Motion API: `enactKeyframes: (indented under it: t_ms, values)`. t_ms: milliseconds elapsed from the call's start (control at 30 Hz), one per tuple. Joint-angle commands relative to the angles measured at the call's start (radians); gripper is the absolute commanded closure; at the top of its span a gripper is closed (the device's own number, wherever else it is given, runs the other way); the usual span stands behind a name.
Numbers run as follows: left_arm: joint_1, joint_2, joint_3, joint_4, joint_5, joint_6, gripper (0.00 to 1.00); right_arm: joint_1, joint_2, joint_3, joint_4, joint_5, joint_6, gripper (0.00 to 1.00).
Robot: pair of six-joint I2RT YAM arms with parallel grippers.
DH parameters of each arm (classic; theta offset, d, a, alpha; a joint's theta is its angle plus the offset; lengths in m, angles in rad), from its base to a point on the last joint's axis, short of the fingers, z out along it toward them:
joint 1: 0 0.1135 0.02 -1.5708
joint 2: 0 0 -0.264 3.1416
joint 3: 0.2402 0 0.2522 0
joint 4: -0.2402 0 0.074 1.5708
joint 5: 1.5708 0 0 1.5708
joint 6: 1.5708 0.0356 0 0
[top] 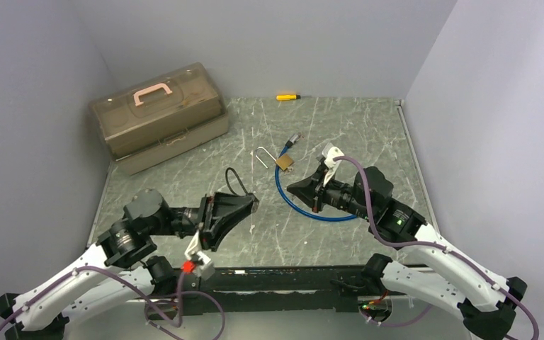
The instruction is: Unlock with the key
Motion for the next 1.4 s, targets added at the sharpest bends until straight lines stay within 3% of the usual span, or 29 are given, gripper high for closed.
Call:
enactKeyframes:
  t_ms: [0, 200, 600, 867, 1367]
  values:
    - [-0.004, 0.072, 0.020, -0.099, -0.343, 0.005, 1.00, -0.005, 0.018, 0.046, 0.081, -0.069, 0.029, 1.00]
    - [-0.003, 0.142, 0.028, -0.153, -0.585, -0.100, 1.00, -0.019, 0.061, 0.021, 0.176, -0.138, 0.099, 1.00]
    - [-0.003, 0.034, -0.151, 0.091, -0.531, -0.090, 1.00, -0.160, 0.229, 0.003, 0.431, -0.427, 0.366, 1.00]
    - [-0.003, 0.103, -0.164, 0.236, -0.609, -0.114, 1.00, -0.161, 0.299, 0.043, 0.406, -0.487, 0.383, 1.00]
    - [-0.005, 0.131, -0.140, 0.216, -0.590, -0.168, 1.00, -0.162, 0.354, 0.050, 0.434, -0.543, 0.405, 1.00]
